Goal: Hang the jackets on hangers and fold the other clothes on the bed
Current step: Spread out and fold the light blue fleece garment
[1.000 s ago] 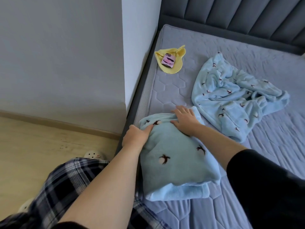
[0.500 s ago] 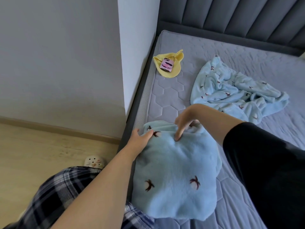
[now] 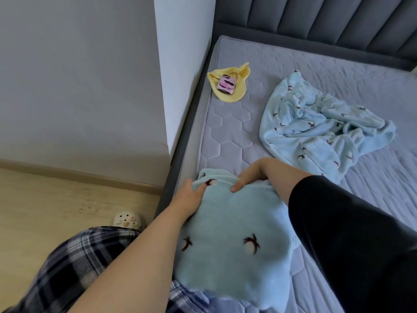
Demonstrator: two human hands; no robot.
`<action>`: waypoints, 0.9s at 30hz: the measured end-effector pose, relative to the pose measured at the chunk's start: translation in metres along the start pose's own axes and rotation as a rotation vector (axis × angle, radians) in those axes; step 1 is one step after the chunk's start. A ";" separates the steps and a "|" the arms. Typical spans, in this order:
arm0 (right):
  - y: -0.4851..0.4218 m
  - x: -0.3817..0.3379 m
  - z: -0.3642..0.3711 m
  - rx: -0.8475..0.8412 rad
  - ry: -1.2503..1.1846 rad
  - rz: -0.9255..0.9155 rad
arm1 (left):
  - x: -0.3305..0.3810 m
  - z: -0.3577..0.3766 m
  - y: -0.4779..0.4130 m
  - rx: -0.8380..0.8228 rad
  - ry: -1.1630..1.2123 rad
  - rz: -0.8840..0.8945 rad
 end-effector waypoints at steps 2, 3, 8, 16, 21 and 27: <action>-0.003 0.012 0.010 -0.031 -0.100 -0.042 | 0.002 0.002 -0.002 -0.038 -0.005 0.024; -0.004 0.018 0.016 -0.042 -0.158 -0.069 | 0.002 0.003 -0.002 -0.057 -0.010 0.038; -0.007 0.034 0.036 -0.087 -0.345 -0.194 | 0.006 0.006 -0.005 -0.084 -0.014 0.027; 0.038 0.032 0.015 0.012 -0.413 -0.326 | 0.045 -0.003 0.004 0.023 0.381 0.158; 0.130 0.020 -0.051 0.355 -0.370 -0.430 | 0.051 -0.024 0.010 0.116 0.890 0.154; 0.250 -0.023 -0.102 1.095 -0.267 -0.740 | 0.044 -0.026 0.017 0.121 1.033 0.046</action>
Point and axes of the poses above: each hand's wrist, its own y-axis away from the middle knuckle, its own z-axis out of the palm, x = y × z, the point moved 4 cm from there along -y, towards the middle knuckle, and after that the axes turned 5 degrees about -y, right-handed, at the moved point
